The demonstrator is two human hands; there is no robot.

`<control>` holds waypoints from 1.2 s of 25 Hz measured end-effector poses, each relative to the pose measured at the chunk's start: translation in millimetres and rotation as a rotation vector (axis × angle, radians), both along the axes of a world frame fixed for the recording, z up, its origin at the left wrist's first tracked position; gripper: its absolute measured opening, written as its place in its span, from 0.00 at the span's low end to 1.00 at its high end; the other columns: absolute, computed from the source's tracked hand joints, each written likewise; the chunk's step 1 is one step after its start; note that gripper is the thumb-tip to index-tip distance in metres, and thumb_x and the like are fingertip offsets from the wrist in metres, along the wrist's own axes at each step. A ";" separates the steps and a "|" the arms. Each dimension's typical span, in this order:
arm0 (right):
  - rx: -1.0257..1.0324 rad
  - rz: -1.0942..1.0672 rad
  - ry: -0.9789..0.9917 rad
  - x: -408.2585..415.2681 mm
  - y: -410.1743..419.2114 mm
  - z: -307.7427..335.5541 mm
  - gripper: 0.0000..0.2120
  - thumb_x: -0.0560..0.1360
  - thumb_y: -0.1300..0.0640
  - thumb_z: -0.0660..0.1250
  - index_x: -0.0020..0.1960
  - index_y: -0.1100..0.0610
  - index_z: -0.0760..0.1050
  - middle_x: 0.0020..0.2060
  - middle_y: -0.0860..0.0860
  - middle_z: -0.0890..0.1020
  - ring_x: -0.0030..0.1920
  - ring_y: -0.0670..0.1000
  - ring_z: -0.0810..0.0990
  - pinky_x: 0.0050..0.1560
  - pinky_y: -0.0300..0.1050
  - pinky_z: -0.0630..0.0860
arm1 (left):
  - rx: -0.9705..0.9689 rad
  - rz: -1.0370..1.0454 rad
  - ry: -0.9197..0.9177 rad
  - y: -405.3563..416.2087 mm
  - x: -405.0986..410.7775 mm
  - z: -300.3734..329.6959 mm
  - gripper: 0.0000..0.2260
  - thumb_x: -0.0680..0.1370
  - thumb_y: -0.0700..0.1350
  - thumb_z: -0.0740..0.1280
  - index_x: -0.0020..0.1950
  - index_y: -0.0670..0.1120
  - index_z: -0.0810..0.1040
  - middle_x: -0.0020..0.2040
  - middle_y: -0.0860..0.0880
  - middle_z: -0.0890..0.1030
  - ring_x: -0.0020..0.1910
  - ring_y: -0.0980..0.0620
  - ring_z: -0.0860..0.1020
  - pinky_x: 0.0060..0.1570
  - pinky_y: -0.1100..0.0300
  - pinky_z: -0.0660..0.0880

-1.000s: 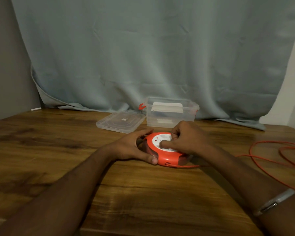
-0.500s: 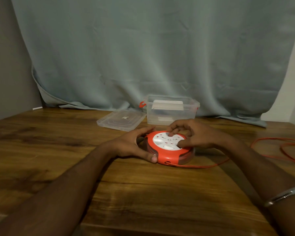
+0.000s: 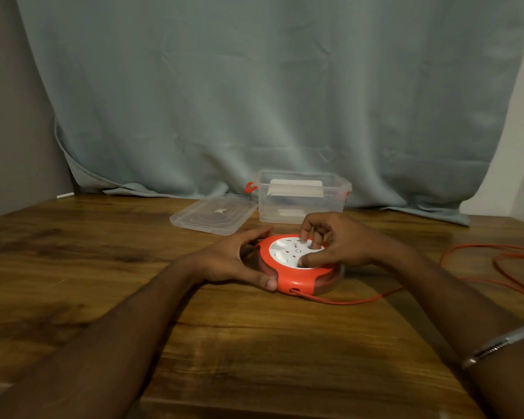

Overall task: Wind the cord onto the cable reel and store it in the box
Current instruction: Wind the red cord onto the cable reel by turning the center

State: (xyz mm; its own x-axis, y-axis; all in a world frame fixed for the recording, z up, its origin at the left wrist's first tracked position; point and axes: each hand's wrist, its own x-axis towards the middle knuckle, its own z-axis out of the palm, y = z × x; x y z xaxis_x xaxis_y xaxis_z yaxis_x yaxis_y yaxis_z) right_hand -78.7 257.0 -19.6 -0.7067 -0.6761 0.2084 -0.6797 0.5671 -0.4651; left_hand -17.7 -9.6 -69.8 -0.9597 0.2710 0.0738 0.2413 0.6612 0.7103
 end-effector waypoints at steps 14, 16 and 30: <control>0.045 -0.218 0.237 9.7 -20.7 -5.4 0.29 0.58 0.32 0.74 0.24 0.56 0.69 0.17 0.46 0.70 0.24 0.46 0.70 0.31 0.46 0.67 | -0.024 0.010 0.031 3.1 -1.6 -2.7 0.64 0.55 0.69 0.83 0.85 0.59 0.57 0.82 0.57 0.65 0.79 0.54 0.66 0.76 0.57 0.66; 0.040 -0.238 0.284 12.0 -25.9 -5.6 0.27 0.63 0.37 0.77 0.23 0.57 0.69 0.17 0.48 0.70 0.23 0.47 0.70 0.30 0.44 0.65 | -0.017 0.014 0.036 6.2 -0.8 -2.9 0.63 0.56 0.67 0.83 0.85 0.59 0.56 0.82 0.57 0.65 0.79 0.54 0.66 0.74 0.59 0.66; 0.013 0.062 -0.044 -11.9 7.8 0.0 0.21 0.70 0.64 0.76 0.60 0.49 0.80 0.56 0.45 0.87 0.37 0.45 0.78 0.39 0.40 0.75 | -0.004 0.023 0.062 7.0 -1.2 -4.5 0.58 0.62 0.61 0.85 0.85 0.61 0.56 0.83 0.57 0.63 0.79 0.53 0.65 0.72 0.60 0.67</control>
